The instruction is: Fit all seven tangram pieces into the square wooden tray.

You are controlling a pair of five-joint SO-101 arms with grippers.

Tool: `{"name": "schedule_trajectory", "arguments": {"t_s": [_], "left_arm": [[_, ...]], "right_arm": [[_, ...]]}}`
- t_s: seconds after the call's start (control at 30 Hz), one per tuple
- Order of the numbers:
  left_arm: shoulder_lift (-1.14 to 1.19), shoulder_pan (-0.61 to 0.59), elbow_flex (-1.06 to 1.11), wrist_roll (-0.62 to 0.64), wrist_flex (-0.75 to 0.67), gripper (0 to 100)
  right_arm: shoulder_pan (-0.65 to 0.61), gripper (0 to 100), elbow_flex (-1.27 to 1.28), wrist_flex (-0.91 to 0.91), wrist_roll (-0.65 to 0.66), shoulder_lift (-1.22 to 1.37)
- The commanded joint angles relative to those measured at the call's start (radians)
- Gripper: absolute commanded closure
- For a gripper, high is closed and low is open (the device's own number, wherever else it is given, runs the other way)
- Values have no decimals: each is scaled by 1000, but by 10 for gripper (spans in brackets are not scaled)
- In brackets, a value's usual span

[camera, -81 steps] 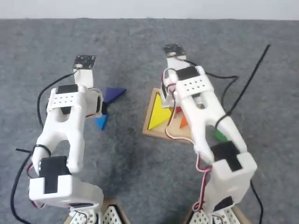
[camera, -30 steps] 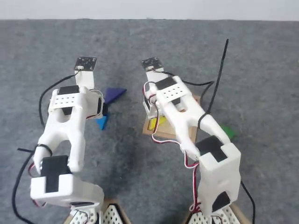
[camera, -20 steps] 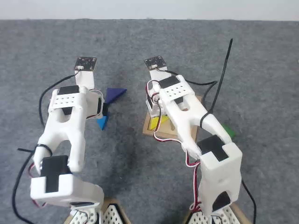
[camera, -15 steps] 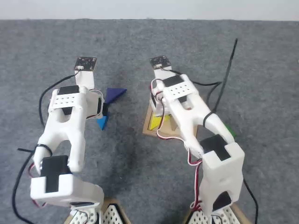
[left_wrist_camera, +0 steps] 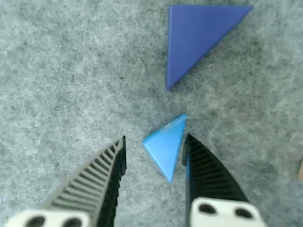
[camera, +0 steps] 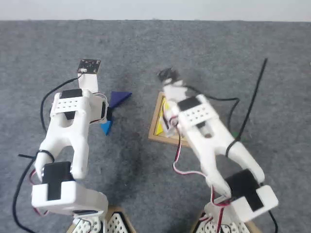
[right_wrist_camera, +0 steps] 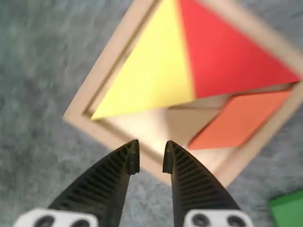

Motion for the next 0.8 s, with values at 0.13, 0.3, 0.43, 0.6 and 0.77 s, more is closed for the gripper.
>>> {"name": "schedule_trajectory", "arguments": {"t_s": [0.13, 0.3, 0.43, 0.6, 0.77], "left_arm": [[-54, 3, -12, -8, -17, 808], [-54, 3, -10, -8, -15, 808], [-54, 3, -10, -8, -17, 808], [-54, 3, -10, -8, -17, 808], [-54, 3, -10, -8, -18, 808]], "right_arm": [[1, 894, -5, -45, 25, 36], [67, 894, -89, -35, 69, 160], [117, 894, -123, -36, 74, 203], [162, 894, -155, -35, 75, 191], [151, 894, -157, -42, 66, 94]]}}
